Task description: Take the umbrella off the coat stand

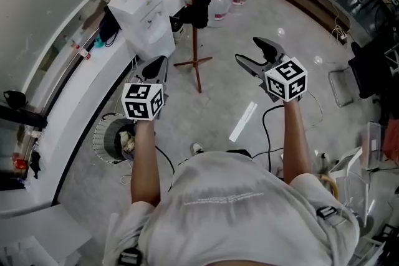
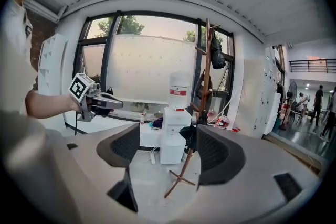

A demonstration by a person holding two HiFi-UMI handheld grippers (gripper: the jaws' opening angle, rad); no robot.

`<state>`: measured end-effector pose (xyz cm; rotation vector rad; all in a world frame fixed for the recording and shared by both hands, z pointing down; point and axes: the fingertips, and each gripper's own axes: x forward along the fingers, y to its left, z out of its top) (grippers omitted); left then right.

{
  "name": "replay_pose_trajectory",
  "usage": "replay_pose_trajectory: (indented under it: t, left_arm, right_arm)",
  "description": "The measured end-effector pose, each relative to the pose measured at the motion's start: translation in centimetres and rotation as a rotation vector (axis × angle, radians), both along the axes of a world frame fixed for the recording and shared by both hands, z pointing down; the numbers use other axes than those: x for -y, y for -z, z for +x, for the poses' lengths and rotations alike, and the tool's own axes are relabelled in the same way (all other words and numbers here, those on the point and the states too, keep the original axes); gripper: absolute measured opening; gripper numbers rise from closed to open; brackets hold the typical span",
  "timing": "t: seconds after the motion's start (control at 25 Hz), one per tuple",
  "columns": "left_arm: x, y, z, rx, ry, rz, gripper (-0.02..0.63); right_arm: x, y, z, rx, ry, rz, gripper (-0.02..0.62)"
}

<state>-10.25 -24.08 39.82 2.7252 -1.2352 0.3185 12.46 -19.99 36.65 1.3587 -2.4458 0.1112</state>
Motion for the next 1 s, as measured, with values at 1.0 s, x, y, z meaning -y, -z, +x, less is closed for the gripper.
replay_pose_trajectory:
  t: [1.0]
  left_arm:
    - [16.2,-5.7,-6.4,0.039,0.273,-0.103,0.017]
  right_arm:
    - [28.3,-11.3,1.3,-0.079,0.064,-0.248,0.343]
